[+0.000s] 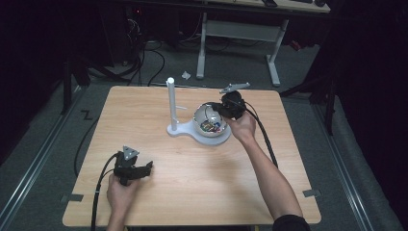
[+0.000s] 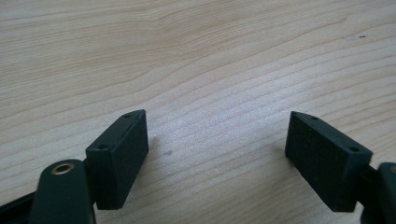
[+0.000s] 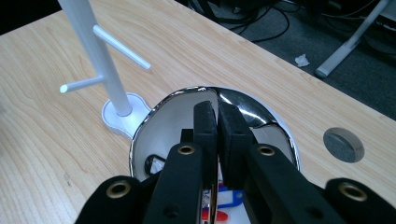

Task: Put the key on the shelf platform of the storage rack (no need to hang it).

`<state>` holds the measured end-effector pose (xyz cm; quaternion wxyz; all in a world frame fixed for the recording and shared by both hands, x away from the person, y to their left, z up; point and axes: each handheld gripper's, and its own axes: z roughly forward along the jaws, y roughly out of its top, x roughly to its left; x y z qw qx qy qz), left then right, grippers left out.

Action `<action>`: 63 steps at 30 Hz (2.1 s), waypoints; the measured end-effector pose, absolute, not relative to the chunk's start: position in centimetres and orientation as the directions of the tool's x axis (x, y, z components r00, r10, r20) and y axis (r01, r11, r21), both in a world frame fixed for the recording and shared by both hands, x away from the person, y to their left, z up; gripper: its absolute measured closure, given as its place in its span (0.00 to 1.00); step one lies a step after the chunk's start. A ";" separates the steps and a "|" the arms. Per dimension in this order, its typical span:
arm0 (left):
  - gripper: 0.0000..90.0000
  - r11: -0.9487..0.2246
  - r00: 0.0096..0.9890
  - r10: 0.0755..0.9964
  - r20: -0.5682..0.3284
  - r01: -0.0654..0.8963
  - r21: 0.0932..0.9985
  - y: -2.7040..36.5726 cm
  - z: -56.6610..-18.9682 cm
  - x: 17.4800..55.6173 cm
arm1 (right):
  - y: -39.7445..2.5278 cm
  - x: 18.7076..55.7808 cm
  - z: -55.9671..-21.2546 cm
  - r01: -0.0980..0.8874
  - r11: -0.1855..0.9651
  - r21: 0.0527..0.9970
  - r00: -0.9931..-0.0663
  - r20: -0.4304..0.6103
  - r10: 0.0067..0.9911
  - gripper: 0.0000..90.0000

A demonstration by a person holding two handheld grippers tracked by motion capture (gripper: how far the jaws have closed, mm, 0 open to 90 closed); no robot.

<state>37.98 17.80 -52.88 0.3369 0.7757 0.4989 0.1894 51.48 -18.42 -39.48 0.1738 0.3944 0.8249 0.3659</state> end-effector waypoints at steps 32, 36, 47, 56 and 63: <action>0.24 -0.275 0.431 0.901 -0.043 0.647 0.711 17.8 -52.9 38.0 | -18.3 52.3 -41.3 0.559 0.418 0.716 -0.614 0.020 0.789 0.97; 0.24 -0.276 0.432 0.901 -0.044 0.648 0.710 17.8 -52.9 38.0 | -17.9 52.2 -41.3 0.546 0.436 0.716 -0.629 0.006 0.777 0.97; 0.24 -0.276 0.432 0.901 -0.044 0.648 0.710 17.8 -52.9 38.0 | -16.6 51.8 -41.7 0.538 0.458 0.708 -0.663 0.020 0.748 0.97; 0.24 -0.275 0.432 0.901 -0.044 0.647 0.711 17.8 -52.9 38.0 | -16.3 51.8 -42.7 0.556 0.477 0.681 -0.681 0.043 0.731 0.95; 0.24 -0.276 0.431 0.901 -0.042 0.647 0.711 17.8 -52.9 38.0 | -16.3 51.7 -43.5 0.570 0.477 0.669 -0.678 0.055 0.733 0.84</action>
